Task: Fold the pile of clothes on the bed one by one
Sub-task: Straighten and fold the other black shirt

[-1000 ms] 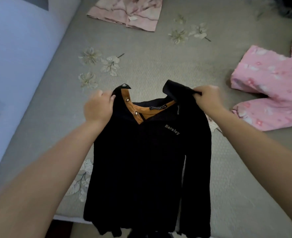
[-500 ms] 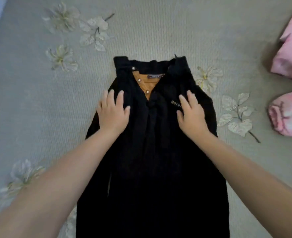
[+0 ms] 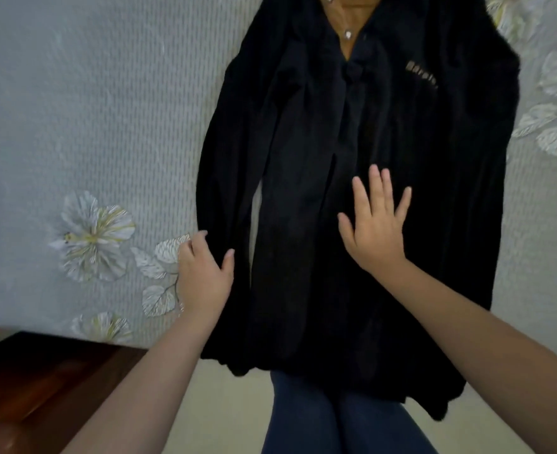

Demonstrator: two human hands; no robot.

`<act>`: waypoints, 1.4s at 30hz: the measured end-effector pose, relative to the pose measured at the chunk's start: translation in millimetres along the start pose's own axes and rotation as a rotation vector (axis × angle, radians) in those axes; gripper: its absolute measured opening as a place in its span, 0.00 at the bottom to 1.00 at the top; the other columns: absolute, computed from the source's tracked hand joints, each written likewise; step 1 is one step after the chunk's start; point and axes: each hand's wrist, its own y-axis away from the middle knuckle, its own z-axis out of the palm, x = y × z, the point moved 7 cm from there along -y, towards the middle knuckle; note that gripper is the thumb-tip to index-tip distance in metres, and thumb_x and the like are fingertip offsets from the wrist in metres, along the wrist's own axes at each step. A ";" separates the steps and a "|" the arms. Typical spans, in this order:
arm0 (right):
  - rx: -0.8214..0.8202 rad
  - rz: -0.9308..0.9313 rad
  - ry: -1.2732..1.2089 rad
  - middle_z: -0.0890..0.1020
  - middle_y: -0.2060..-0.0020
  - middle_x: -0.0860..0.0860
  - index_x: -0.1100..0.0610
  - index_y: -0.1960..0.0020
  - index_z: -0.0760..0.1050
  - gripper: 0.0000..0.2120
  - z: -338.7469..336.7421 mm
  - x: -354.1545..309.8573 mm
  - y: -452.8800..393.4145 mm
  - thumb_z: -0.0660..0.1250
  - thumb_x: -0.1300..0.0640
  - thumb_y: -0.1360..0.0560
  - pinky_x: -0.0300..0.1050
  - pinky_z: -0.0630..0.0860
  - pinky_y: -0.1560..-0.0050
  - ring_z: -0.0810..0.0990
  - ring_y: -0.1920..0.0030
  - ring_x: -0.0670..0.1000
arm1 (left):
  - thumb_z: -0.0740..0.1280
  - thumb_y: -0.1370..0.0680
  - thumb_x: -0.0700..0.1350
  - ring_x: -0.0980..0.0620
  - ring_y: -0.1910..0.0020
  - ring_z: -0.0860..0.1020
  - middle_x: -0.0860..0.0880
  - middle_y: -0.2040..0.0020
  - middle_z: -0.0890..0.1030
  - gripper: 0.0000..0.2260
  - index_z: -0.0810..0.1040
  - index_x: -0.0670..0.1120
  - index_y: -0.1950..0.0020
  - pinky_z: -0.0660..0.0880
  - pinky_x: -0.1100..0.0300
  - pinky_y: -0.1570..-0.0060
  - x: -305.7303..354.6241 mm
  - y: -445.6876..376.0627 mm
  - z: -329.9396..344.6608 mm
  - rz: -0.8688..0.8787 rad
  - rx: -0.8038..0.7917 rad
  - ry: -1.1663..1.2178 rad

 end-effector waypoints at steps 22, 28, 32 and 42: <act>-0.051 -0.229 0.074 0.79 0.44 0.62 0.65 0.44 0.77 0.25 3.9 -52.2 -0.5 0.75 0.50 0.34 0.65 0.63 0.38 0.75 0.39 0.62 | 0.68 0.26 0.53 0.41 0.33 0.64 0.38 0.33 0.65 0.33 0.58 0.40 0.28 0.65 0.48 0.38 -59.1 -37.1 -44.3 -0.397 0.043 0.088; -0.127 -0.277 0.090 0.78 0.60 0.56 0.62 0.54 0.75 0.22 13.3 -108.6 -13.5 0.67 0.42 0.30 0.47 0.69 0.63 0.78 0.60 0.58 | 0.59 0.20 0.41 0.39 0.43 0.73 0.36 0.42 0.74 0.13 0.71 0.35 0.39 0.67 0.52 0.49 -66.2 -34.2 -51.9 -0.290 0.204 0.180; -0.303 -0.100 0.156 0.78 0.52 0.54 0.60 0.49 0.71 0.11 38.7 -127.5 -37.2 0.57 0.53 0.22 0.44 0.65 0.63 0.78 0.54 0.56 | 0.57 0.20 0.40 0.40 0.40 0.71 0.36 0.40 0.73 0.14 0.69 0.35 0.37 0.67 0.52 0.42 -95.9 -37.7 -77.7 -0.431 0.337 0.423; -0.393 -0.082 -0.255 0.80 0.58 0.61 0.55 0.70 0.60 0.19 42.9 -183.6 -55.7 0.57 0.57 0.22 0.48 0.68 0.53 0.76 0.53 0.60 | 0.54 0.19 0.37 0.55 0.55 0.72 0.52 0.55 0.69 0.12 0.64 0.51 0.60 0.76 0.58 0.53 -145.3 -75.6 -148.6 -0.452 0.530 1.188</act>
